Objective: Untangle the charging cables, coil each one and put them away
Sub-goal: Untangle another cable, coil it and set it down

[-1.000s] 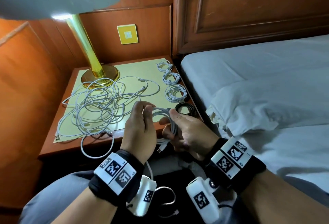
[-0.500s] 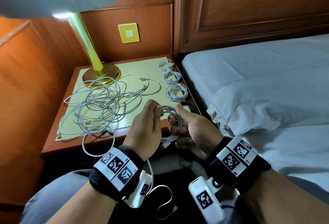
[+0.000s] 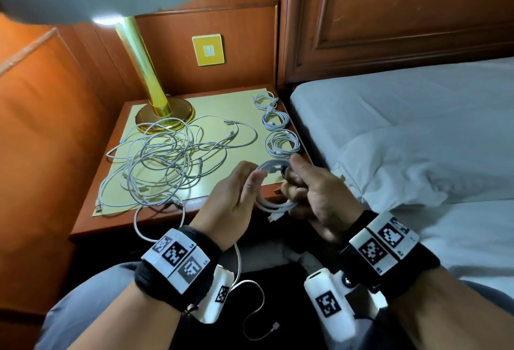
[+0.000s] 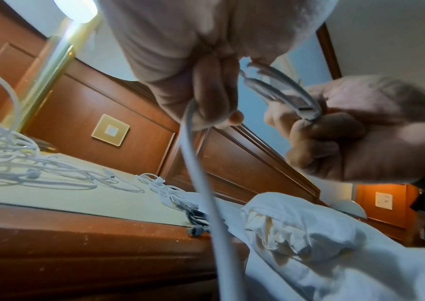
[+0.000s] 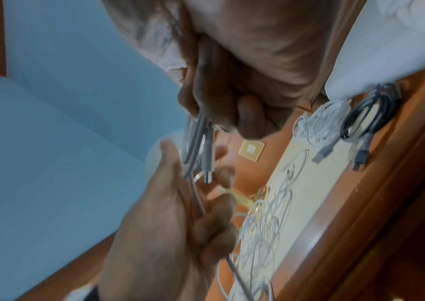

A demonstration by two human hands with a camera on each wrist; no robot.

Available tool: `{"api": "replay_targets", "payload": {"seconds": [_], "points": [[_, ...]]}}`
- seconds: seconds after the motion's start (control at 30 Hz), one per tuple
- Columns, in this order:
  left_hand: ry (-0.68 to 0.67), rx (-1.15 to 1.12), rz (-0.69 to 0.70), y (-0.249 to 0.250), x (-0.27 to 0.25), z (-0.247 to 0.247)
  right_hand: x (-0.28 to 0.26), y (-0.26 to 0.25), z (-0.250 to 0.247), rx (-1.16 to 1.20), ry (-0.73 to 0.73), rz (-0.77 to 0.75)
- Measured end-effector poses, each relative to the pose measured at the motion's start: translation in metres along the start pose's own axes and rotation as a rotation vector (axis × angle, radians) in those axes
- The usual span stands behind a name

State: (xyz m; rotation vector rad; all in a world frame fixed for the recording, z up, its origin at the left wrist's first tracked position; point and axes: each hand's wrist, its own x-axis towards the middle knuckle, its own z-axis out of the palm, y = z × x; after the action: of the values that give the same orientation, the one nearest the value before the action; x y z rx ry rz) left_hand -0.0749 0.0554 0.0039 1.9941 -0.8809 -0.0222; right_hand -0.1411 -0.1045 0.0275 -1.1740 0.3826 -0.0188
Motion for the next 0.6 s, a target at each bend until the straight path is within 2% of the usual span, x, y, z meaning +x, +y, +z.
{"api": "replay_targets", "payload": {"seconds": [0.1,0.2,0.37,0.47,0.53,0.6], "points": [[0.099,-0.048,-0.026,-0.008,0.002,-0.009,0.006,-0.014,-0.019,0.064,0.111,-0.107],[0.080,-0.017,-0.077,-0.020,-0.001,-0.018,0.010,-0.026,-0.039,0.138,0.239,-0.190],[0.076,0.216,0.043,-0.015,-0.008,-0.024,0.010,-0.030,-0.044,0.070,0.311,-0.316],[-0.062,0.245,0.124,-0.012,-0.014,-0.019,0.010,-0.016,-0.036,-0.143,0.289,-0.490],[-0.126,0.158,0.164,-0.007,-0.017,-0.015,0.010,-0.005,-0.032,-0.491,0.280,-0.653],[-0.089,0.074,0.202,0.000,-0.016,-0.014,0.008,0.003,-0.026,-0.782,0.225,-0.745]]}}
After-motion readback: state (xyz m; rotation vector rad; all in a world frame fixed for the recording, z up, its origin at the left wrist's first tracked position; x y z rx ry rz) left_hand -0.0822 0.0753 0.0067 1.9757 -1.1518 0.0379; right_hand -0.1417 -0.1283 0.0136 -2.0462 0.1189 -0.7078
